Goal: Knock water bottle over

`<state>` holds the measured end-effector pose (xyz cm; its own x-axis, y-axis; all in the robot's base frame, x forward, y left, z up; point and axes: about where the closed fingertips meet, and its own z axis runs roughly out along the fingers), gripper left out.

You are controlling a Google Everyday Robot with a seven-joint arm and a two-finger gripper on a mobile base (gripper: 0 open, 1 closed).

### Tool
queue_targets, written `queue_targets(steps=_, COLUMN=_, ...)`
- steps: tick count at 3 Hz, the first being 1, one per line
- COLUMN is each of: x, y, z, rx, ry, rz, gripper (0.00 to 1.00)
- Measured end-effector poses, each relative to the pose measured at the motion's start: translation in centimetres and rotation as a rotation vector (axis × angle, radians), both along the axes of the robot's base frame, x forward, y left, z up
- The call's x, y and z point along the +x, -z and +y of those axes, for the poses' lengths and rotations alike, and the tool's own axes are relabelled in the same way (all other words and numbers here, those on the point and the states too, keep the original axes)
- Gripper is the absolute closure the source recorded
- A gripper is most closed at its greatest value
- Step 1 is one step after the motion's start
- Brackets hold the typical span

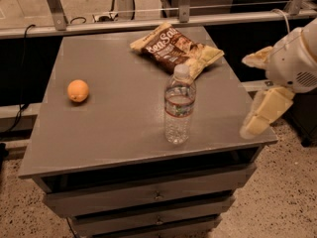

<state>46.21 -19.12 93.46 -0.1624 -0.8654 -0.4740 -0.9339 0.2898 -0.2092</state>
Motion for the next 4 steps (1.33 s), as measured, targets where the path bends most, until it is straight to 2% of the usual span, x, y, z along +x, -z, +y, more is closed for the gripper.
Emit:
queue_targets(steps=1, x=1.0, y=2.6, z=3.5, rx=0.157, ry=-0.04, rz=0.014, gripper=0.0)
queue_targets(steps=2, x=1.5, y=4.5, z=7.4, rx=0.263, ry=-0.073, rz=0.012, gripper=0.0)
queue_targets(steps=3, x=2.6, y=5.0, z=10.1, rx=0.302, ry=-0.062, rz=0.002, gripper=0.0)
queue_targets(steps=4, x=4.0, y=4.9, z=12.0, rx=0.318, ry=-0.011, rz=0.01, gripper=0.0)
